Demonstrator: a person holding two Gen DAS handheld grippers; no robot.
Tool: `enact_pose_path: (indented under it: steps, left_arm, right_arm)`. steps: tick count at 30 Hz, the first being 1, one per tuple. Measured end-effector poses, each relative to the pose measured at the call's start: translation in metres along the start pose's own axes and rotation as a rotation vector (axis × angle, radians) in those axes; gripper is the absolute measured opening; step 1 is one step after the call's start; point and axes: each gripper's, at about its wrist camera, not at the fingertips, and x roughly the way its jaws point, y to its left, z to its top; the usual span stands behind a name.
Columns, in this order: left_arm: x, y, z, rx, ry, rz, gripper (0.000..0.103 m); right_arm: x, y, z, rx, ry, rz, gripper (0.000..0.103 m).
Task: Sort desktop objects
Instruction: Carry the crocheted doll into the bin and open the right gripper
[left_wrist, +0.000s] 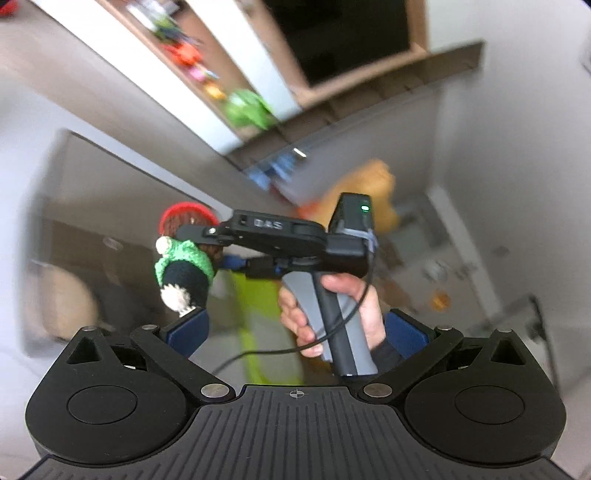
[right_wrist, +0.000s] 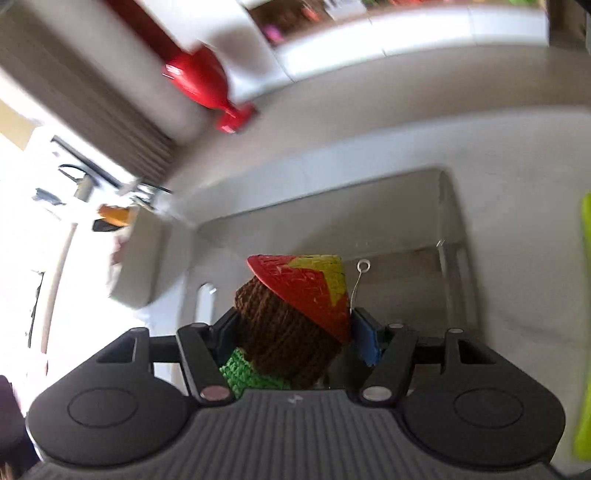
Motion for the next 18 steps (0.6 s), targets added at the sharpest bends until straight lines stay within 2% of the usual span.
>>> enact_pose_path:
  steps: [4, 8, 12, 18]
  left_arm:
    - [-0.013, 0.016, 0.008, -0.04, -0.03, 0.025, 0.103]
    - [-0.023, 0.028, 0.013, -0.08, -0.075, 0.058, 0.103]
    - [-0.023, 0.034, 0.014, -0.116, -0.078, 0.068, 0.103]
    - [-0.014, 0.032, 0.018, -0.105, -0.061, 0.073, 0.103]
  right_arm:
    - [0.075, 0.011, 0.017, 0.11, 0.067, -0.046, 0.066]
    - [0.12, 0.024, 0.024, 0.147, 0.05, -0.122, 0.066]
    - [0.144, 0.032, 0.025, 0.197, 0.075, -0.131, 0.067]
    - [0.144, 0.029, 0.022, 0.148, 0.081, -0.124, 0.074]
